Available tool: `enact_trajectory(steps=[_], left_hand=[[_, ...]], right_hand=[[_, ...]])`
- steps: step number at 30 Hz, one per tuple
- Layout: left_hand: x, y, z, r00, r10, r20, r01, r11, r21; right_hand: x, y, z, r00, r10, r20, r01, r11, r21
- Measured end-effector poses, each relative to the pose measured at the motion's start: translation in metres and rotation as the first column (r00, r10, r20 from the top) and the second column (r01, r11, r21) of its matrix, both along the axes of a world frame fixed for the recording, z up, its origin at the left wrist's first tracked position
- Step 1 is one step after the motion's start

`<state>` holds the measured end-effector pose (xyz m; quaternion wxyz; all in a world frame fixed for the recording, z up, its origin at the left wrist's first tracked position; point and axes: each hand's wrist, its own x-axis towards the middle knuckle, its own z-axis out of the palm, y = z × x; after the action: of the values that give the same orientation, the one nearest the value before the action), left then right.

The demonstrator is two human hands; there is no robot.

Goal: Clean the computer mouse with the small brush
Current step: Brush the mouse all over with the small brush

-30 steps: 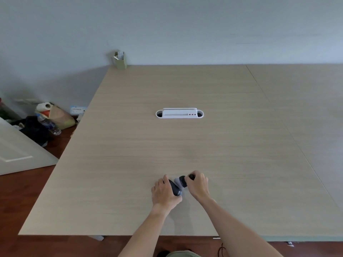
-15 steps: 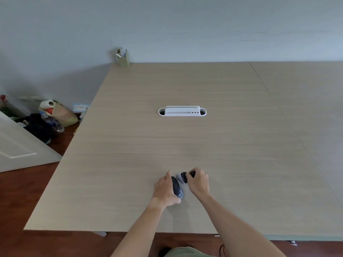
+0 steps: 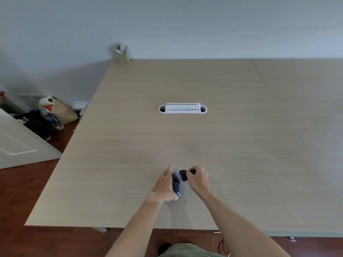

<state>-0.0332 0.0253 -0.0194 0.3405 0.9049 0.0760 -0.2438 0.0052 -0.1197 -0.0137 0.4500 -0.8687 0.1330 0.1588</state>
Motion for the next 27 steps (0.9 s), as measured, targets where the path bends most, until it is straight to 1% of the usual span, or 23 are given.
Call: enact_trajectory(steps=[3,5,6,8,10,12,15,19,22,24,25,27], left_hand=[[-0.001,0.0,0.0,1.0,0.0,0.021,0.0,1.0,-0.005],[-0.001,-0.001,0.0,0.999,-0.014,0.029,0.014,1.0,0.003],[-0.001,-0.001,0.0,1.0,-0.017,0.026,0.017,1.0,0.005],[-0.001,-0.001,0.001,1.0,-0.015,0.02,0.014,1.0,0.018],[-0.001,-0.002,0.001,1.0,-0.008,0.022,0.007,0.999,0.031],[-0.002,-0.003,0.001,1.0,-0.011,0.028,0.009,0.999,0.041],[-0.001,-0.003,0.001,0.999,-0.026,0.031,0.024,0.997,0.068],[-0.001,-0.004,0.0,0.999,-0.03,0.04,0.027,0.997,0.075],[-0.002,-0.005,0.0,0.998,-0.041,0.056,0.036,0.996,0.082],[-0.002,-0.005,-0.001,0.997,-0.047,0.06,0.041,0.995,0.093],[-0.001,-0.005,-0.001,0.997,-0.047,0.06,0.041,0.994,0.096],[-0.001,-0.005,-0.001,0.998,-0.043,0.056,0.037,0.995,0.096]], right_hand=[[0.002,0.001,-0.003,0.999,0.036,-0.04,-0.037,0.999,-0.029],[0.002,0.001,-0.003,0.999,0.003,-0.037,-0.006,0.998,-0.07],[0.002,0.001,-0.001,0.999,-0.023,-0.022,0.021,0.997,-0.068],[0.001,0.001,0.001,0.998,-0.064,0.001,0.064,0.998,-0.006],[-0.001,0.001,0.001,0.998,-0.057,-0.016,0.058,0.997,0.048],[-0.006,0.001,-0.003,0.998,-0.033,-0.055,0.034,0.999,0.012],[-0.012,-0.001,-0.004,0.992,-0.102,-0.07,0.1,0.994,-0.04],[-0.022,-0.003,0.0,0.986,-0.162,-0.029,0.163,0.985,0.061],[-0.031,-0.005,-0.007,0.985,-0.156,-0.077,0.158,0.987,0.019],[-0.035,-0.007,-0.011,0.977,-0.191,-0.098,0.189,0.982,-0.027],[-0.035,-0.008,-0.011,0.972,-0.217,-0.087,0.216,0.976,-0.028],[-0.036,-0.008,-0.009,0.965,-0.258,-0.053,0.259,0.965,0.025]])
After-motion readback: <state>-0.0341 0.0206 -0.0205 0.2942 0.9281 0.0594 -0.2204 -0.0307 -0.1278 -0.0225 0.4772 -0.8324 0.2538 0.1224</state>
